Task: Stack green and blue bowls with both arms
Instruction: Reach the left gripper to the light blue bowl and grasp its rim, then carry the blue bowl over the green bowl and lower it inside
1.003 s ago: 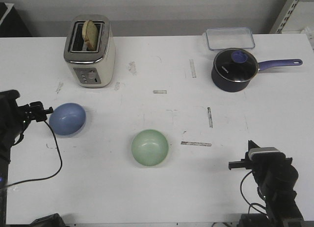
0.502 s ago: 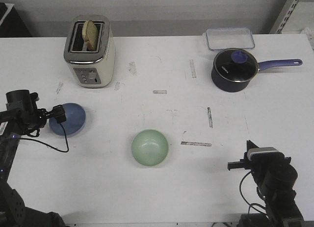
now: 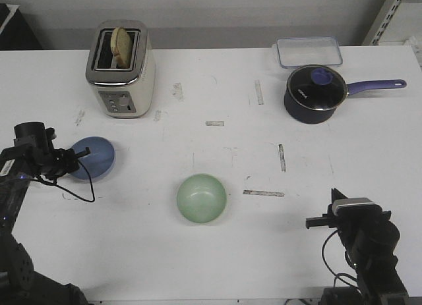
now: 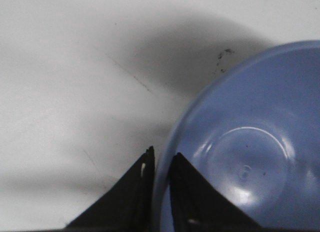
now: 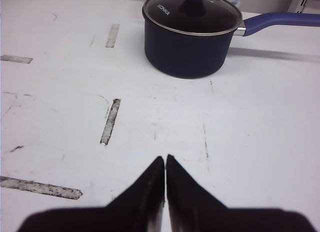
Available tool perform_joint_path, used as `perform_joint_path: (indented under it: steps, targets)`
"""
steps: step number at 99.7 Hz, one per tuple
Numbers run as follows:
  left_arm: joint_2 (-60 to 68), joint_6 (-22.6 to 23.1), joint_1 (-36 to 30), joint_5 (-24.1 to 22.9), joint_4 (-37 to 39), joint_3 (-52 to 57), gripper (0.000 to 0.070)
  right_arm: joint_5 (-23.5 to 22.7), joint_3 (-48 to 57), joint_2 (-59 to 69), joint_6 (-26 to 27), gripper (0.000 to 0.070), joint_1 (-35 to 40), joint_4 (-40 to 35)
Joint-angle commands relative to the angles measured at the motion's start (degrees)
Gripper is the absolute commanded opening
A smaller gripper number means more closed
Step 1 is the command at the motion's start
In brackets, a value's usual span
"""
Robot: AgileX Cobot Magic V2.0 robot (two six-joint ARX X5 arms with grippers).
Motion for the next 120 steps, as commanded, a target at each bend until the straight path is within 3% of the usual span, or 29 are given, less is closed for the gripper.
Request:
perform_joint_path:
  steps: [1, 28, 52, 63, 91, 120]
  targets:
    - [0.9, -1.9, 0.0, 0.2, 0.0, 2.0, 0.0000, 0.0, 0.3, 0.2, 0.1, 0.0000, 0.2, 0.6]
    - [-3.0, -1.9, -3.7, 6.1, -1.9, 11.3, 0.0000, 0.0, 0.3, 0.2, 0.1, 0.0000, 0.2, 0.6]
    - [-10.1, -1.6, -14.9, 15.4, -5.4, 15.7, 0.0000, 0.0, 0.3, 0.2, 0.1, 0.0000, 0.2, 0.6]
    - [-12.3, -0.9, -23.3, 15.4, -7.7, 15.7, 0.0000, 0.0, 0.3, 0.2, 0.1, 0.0000, 0.2, 0.6]
    - [-9.0, 6.7, -44.7, 15.0, -15.6, 15.7, 0.0000, 0.0, 0.3, 0.2, 0.1, 0.0000, 0.2, 0.6]
    - [0.6, 7.3, -53.1, 8.3, -14.7, 15.7, 0.0000, 0.0, 0.3, 0.2, 0.1, 0.0000, 0.2, 0.6]
